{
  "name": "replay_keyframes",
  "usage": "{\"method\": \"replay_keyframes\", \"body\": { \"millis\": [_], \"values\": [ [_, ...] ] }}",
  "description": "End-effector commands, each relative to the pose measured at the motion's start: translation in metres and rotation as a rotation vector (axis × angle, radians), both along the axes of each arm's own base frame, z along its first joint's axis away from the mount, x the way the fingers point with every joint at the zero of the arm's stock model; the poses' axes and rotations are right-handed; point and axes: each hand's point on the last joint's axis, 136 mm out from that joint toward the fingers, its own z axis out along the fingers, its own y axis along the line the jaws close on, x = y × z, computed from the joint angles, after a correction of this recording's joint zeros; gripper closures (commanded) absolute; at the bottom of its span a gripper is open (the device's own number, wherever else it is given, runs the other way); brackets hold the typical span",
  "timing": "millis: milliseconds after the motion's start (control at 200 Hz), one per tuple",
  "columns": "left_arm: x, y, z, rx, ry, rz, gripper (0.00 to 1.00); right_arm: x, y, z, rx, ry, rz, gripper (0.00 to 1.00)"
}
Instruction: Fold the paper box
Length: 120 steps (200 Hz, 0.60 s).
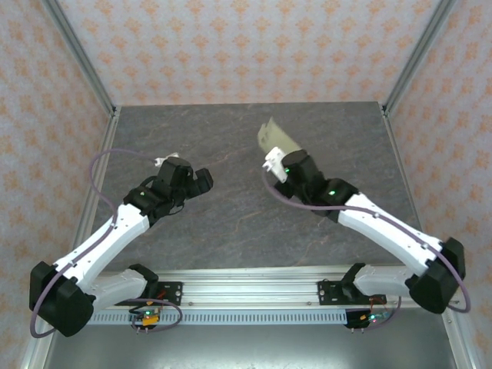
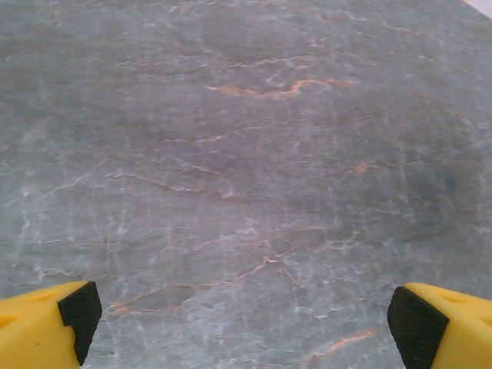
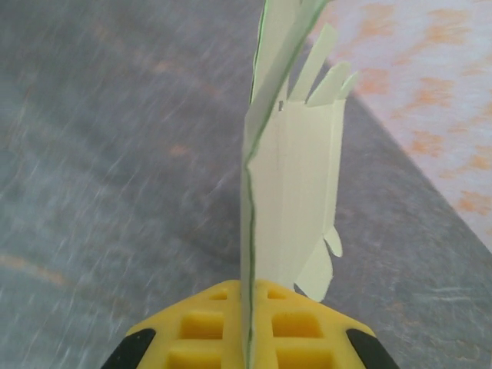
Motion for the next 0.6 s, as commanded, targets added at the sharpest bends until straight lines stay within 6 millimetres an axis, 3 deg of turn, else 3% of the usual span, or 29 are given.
{"method": "replay_keyframes", "body": {
  "millis": [0,30,115,205,340,445,500,561,596],
  "values": [
    [-0.002,0.015,-0.010,0.008,0.015,0.058,0.00,-0.033,0.009,-0.068,-0.222,0.156,0.137,0.75],
    [-0.003,0.018,-0.013,0.010,0.029,0.069,0.00,-0.041,0.015,-0.082,-0.230,0.197,0.150,0.64],
    [-0.003,0.018,-0.024,0.008,0.067,0.063,0.00,-0.068,0.031,-0.113,-0.191,0.326,0.205,0.61],
    [-0.002,0.007,-0.032,-0.011,0.090,0.009,0.00,-0.081,0.040,-0.115,-0.073,0.360,0.216,0.58],
    [0.004,-0.012,-0.052,-0.054,0.117,-0.075,0.00,-0.085,0.036,-0.075,0.127,0.255,0.189,0.52],
    [0.009,-0.037,-0.064,-0.120,0.127,-0.165,0.04,-0.066,0.013,-0.036,0.322,0.121,0.022,0.41],
    [0.010,-0.051,-0.070,-0.137,0.124,-0.215,0.07,-0.055,-0.006,-0.021,0.434,0.075,-0.113,0.29],
    [0.011,-0.065,-0.074,-0.121,0.117,-0.267,0.08,-0.043,-0.035,-0.011,0.544,0.016,-0.317,0.02],
    [0.011,-0.073,-0.076,-0.096,0.116,-0.302,0.08,-0.038,-0.058,-0.008,0.593,-0.029,-0.456,0.01]
  ]
}}
